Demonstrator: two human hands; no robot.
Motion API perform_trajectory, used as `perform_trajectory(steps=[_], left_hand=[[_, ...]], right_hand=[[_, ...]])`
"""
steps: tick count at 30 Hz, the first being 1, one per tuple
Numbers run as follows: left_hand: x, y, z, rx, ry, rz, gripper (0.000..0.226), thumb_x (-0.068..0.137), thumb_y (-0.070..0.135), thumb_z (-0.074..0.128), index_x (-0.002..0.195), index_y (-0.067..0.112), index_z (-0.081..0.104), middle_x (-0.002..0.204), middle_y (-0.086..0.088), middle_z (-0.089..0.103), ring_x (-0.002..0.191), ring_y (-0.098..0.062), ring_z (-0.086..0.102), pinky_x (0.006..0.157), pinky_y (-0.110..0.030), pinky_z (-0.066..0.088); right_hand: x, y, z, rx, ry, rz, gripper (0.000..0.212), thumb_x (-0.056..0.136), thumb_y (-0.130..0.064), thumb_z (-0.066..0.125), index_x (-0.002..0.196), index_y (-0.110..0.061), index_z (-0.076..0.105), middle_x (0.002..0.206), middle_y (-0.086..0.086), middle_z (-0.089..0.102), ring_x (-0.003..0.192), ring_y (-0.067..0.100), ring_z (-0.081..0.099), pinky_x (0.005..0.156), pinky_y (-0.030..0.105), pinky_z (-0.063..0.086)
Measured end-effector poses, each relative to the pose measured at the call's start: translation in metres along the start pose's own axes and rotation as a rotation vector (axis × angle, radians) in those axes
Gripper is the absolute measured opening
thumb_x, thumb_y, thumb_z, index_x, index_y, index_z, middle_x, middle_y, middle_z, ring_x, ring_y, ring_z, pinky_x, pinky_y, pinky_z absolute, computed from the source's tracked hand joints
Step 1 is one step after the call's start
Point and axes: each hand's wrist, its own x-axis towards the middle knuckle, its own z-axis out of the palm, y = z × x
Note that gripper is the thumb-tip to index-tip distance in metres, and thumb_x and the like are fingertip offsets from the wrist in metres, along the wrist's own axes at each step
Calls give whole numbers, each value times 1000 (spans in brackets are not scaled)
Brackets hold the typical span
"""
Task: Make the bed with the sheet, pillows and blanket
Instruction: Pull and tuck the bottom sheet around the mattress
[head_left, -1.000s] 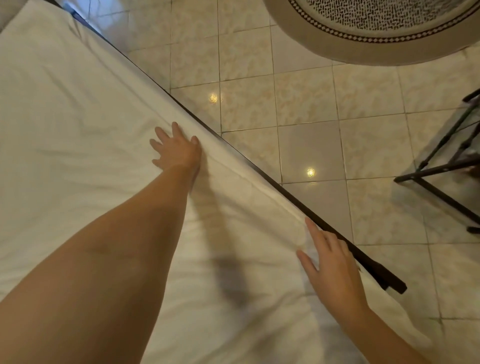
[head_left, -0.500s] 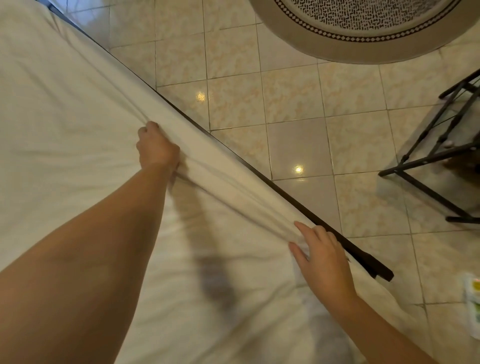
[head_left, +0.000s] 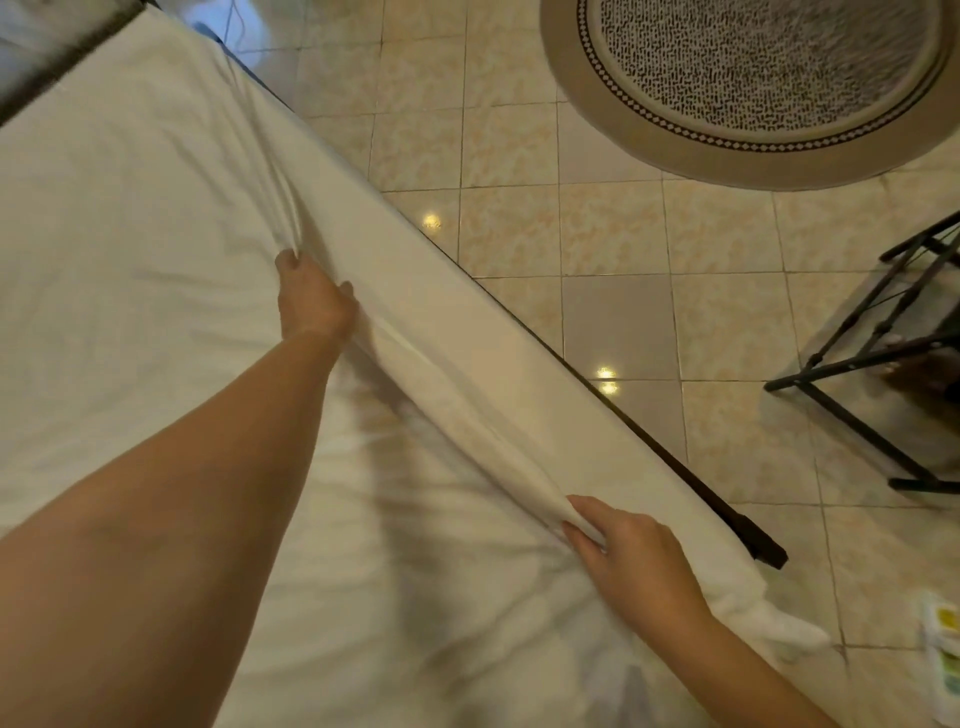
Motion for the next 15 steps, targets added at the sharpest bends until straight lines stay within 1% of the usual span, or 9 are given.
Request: perform_trajectory(steps=[1, 4, 6, 8, 11, 15], left_hand=[[-2, -7, -10, -8, 13, 26, 50, 96, 9, 67, 139, -3, 46, 157, -8, 31, 115, -43, 62, 100, -52, 55], [-14, -30, -39, 23, 32, 106, 50, 86, -6, 61, 134, 2, 50, 158, -9, 31, 118, -45, 60, 103, -51, 52], [-25, -49, -60, 35, 42, 123, 55, 84, -10, 55, 137, 3, 49, 161, -8, 29, 123, -44, 57, 106, -48, 49], [-37, -70, -82, 37, 48, 137, 58, 86, -9, 53, 142, 6, 46, 163, -6, 27, 125, -43, 56, 105, -50, 50], [-52, -108, -117, 63, 61, 168, 58, 88, -6, 54, 143, 9, 45, 162, -5, 29, 123, -45, 56, 102, -54, 51], [-70, -165, -165, 77, 77, 199, 58, 87, -4, 58, 142, 10, 45, 159, -4, 30, 122, -43, 57, 101, -49, 50]], right_hand=[[-8, -10, 3, 0, -20, -14, 32, 101, -49, 52, 133, -50, 55, 93, -15, 73, 83, 11, 68, 72, 29, 53], [-33, -39, 15, -8, -67, -43, 39, 101, -48, 51, 139, -55, 48, 101, -14, 74, 90, 13, 68, 75, 28, 52], [-49, -58, 28, -22, -84, -58, 44, 100, -47, 51, 143, -57, 43, 107, -11, 74, 95, 16, 68, 77, 30, 52], [-66, -80, 43, -50, -106, -82, 50, 101, -45, 49, 147, -58, 37, 112, -8, 73, 99, 20, 68, 79, 32, 50], [-95, -118, 66, -59, -157, -117, 53, 102, -45, 45, 151, -57, 30, 114, -7, 71, 102, 21, 66, 80, 32, 47], [-140, -166, 108, -65, -177, -135, 55, 102, -44, 43, 152, -58, 23, 113, -6, 70, 101, 23, 65, 79, 35, 47]])
